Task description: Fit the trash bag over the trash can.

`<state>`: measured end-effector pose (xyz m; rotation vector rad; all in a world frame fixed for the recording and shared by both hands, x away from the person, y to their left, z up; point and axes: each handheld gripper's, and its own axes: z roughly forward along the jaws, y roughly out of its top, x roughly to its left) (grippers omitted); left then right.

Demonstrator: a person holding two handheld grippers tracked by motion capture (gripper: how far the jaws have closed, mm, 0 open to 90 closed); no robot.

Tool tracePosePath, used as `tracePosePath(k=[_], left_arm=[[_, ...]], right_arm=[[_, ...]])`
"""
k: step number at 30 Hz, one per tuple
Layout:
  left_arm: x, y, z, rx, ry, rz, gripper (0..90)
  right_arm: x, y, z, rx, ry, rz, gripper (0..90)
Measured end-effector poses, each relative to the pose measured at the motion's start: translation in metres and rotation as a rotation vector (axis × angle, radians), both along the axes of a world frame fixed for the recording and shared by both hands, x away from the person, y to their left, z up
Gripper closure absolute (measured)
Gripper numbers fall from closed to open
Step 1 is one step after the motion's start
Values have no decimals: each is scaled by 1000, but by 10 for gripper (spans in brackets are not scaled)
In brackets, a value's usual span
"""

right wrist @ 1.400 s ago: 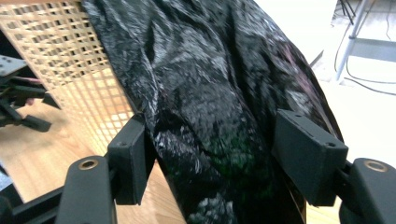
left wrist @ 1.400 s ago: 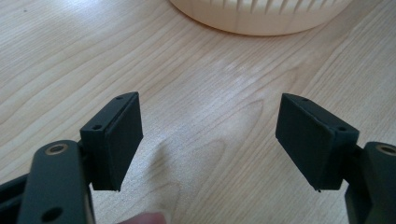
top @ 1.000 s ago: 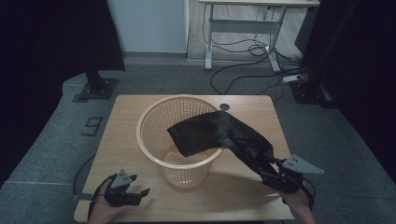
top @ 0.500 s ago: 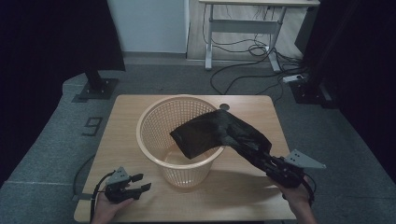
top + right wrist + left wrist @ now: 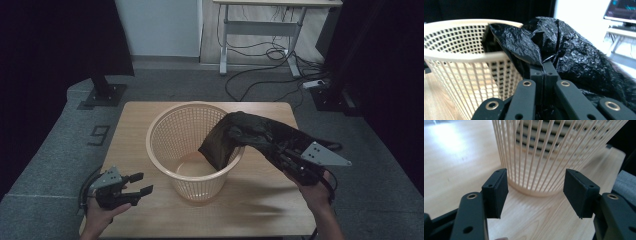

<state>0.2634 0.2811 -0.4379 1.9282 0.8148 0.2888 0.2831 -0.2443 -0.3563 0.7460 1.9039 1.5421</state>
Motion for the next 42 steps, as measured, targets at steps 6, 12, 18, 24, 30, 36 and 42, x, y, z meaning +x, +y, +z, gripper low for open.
tracePosePath(k=[6, 12, 18, 24, 30, 36, 42], left_arm=[[0, 7, 25, -30, -44, -20, 360], [-2, 10, 47, -37, -76, -43, 368], [-2, 6, 72, -32, -103, -67, 369], [3, -6, 90, -47, -127, -108, 369], [13, -19, 106, -46, -130, -147, 368], [18, -31, 119, -29, -144, -160, 363], [26, -38, 129, -23, -138, -177, 363]], right_arm=[[-3, 22, 15, -50, -71, 39, 886], [-1, 39, 24, -76, -76, 76, 886], [0, 51, 34, -83, -80, 99, 885], [4, 64, 35, -100, -69, 127, 885], [9, 72, 34, -107, -58, 145, 885], [10, 77, 36, -115, -62, 156, 885], [9, 81, 39, -110, -66, 174, 885]])
